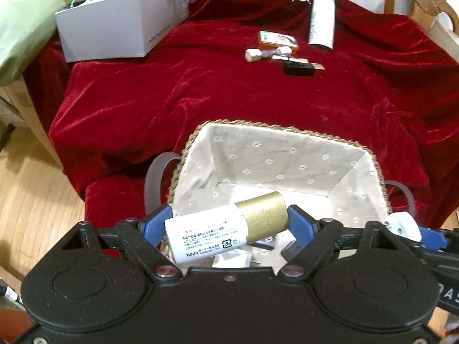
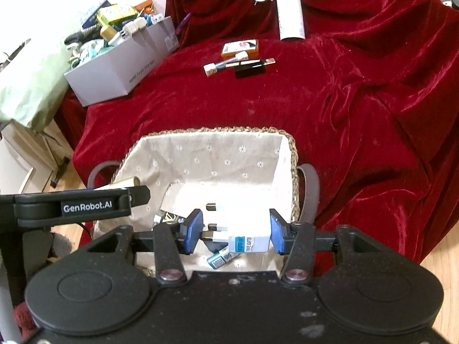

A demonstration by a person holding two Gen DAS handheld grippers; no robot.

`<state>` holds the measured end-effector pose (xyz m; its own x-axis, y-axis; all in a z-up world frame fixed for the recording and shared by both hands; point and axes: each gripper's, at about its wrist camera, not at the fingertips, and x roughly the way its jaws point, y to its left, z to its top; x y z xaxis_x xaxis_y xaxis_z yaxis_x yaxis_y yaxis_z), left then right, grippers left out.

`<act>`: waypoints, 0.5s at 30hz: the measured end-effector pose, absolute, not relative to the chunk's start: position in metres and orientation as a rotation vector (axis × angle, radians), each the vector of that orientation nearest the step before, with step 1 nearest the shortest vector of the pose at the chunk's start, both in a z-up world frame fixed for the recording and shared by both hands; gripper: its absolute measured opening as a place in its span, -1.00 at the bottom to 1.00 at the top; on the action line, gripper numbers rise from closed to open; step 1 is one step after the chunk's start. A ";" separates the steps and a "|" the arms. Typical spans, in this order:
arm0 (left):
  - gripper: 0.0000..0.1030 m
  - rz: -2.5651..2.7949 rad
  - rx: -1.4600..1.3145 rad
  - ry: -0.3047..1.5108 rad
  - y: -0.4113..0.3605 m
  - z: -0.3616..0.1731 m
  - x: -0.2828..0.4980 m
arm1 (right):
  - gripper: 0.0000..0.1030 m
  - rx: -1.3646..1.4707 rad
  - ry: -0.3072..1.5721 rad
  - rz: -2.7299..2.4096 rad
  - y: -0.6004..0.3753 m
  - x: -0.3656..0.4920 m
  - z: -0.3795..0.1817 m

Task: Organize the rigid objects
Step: 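Lower both held items into the basket and open both tools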

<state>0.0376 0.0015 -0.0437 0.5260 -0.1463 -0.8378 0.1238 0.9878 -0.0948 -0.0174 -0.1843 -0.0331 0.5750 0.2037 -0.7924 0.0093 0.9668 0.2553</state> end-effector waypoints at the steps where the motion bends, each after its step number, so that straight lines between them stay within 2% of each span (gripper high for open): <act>1: 0.59 -0.154 -0.021 1.005 0.002 -0.045 0.037 | -0.06 0.239 0.954 0.113 -0.183 -0.018 -0.033; 15: 0.59 -0.149 -0.012 1.011 -0.001 -0.050 0.036 | -0.06 0.192 1.004 0.114 -0.178 -0.014 -0.041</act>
